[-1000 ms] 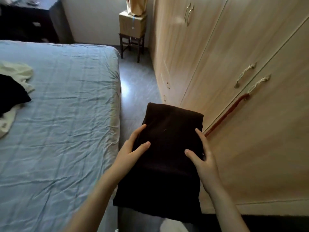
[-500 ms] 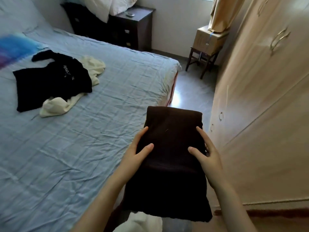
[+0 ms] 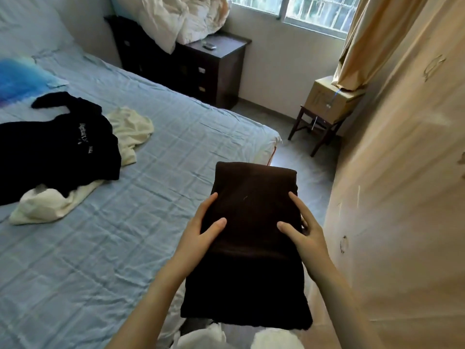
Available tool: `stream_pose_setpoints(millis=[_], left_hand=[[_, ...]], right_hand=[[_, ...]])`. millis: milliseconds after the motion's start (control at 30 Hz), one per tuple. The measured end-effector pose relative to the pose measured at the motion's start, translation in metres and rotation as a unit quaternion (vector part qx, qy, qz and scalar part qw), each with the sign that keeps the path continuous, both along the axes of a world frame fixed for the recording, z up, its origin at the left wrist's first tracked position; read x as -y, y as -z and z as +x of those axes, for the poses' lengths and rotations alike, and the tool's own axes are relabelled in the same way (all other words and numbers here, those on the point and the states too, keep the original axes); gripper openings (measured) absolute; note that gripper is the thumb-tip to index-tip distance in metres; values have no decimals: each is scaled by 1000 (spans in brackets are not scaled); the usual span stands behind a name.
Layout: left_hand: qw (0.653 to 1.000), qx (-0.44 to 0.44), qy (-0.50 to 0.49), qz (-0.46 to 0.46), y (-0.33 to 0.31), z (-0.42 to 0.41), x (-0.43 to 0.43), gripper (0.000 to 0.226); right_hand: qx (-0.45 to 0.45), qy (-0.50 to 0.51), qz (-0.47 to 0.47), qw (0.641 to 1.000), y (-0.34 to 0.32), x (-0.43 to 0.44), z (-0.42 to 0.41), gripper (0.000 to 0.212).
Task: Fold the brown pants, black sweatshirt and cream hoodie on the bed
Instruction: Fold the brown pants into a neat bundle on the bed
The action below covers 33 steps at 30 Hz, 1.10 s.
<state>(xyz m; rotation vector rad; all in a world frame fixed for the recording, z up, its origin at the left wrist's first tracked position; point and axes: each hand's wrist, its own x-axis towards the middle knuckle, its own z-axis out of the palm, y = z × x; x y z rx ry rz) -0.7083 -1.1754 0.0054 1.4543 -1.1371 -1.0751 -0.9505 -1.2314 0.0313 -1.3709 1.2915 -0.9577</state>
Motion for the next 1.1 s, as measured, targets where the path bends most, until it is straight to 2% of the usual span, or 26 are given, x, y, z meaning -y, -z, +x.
stream_pose_setpoints(millis=[333,633,833,1100], left_hand=[[997,29,-60,25,22,-39,215,59],[986,15,-162,40,14,-94,415,53],[970,10,-238,53,28,-94,509,53],[938,-42,-333,91,81,-60,615,54]], right_hand=[[16,-41,16,999,32,239,-32,65],[24,-157,23,987,21,488,-65,68],[11,-244,54,968,35,617,-39,67],[-37,-339,70,937,75,759,38,67]])
